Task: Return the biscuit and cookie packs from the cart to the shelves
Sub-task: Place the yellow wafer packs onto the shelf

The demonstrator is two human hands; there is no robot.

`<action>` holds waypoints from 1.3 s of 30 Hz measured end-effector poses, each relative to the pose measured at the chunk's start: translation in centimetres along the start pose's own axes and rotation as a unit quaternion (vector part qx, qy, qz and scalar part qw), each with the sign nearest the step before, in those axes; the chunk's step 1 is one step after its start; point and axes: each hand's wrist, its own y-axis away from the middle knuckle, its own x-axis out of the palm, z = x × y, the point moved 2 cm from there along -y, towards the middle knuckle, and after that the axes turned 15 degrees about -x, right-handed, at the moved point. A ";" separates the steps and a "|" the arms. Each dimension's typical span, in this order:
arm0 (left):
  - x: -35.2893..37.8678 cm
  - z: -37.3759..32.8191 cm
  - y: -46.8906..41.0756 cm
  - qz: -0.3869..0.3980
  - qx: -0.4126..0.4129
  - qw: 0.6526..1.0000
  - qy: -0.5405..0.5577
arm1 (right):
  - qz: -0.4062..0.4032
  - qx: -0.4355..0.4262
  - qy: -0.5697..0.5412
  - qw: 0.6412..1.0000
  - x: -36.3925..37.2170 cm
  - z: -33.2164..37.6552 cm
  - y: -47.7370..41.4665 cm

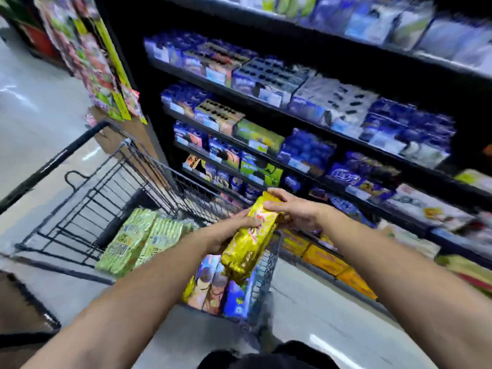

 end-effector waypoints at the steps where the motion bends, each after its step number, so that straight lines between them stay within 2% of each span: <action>1: 1.7 0.0 -0.7 -0.001 0.001 1.000 0.010 | -0.053 -0.018 -0.030 0.998 -0.8 -0.3 1.9; 4: 7.1 -0.3 -3.1 -0.027 -0.014 0.999 0.037 | -0.162 -0.040 -0.108 0.980 -3.2 -2.2 7.8; 8: 14.4 -1.3 -5.8 -0.080 0.004 0.992 0.093 | -0.148 -0.003 -0.133 0.980 -5.9 -5.5 17.1; 11: 20.2 -1.7 -7.4 -0.079 0.031 0.989 0.119 | -0.203 -0.016 -0.158 0.966 -8.4 -7.4 23.3; 16: 31.6 -0.2 -10.0 -0.080 0.046 0.988 0.125 | -0.357 -0.118 -0.285 0.882 -13.2 -9.3 31.1; 19: 39.2 1.7 -11.6 -0.068 0.056 0.993 0.073 | -0.415 -0.139 -0.305 0.846 -16.6 -10.5 36.2; 24: 50.7 3.4 -14.2 -0.021 0.069 0.997 -0.014 | -0.488 -0.167 -0.289 0.806 -24.6 -13.3 48.3; 30: 63.3 4.2 -17.1 0.023 0.106 0.979 -0.173 | -0.560 -0.209 -0.218 0.771 -33.4 -14.2 62.2; 33: 68.9 3.7 -17.9 0.039 0.141 0.955 -0.260 | -0.579 -0.207 -0.144 0.776 -37.0 -13.9 66.9; 37: 75.4 1.8 -17.3 0.013 0.236 0.893 -0.384 | -0.589 -0.199 -0.076 0.779 -41.0 -12.2 71.3; 39: 78.3 0.1 -16.8 0.008 0.276 0.863 -0.422 | -0.593 -0.206 -0.009 0.778 -43.3 -10.2 73.0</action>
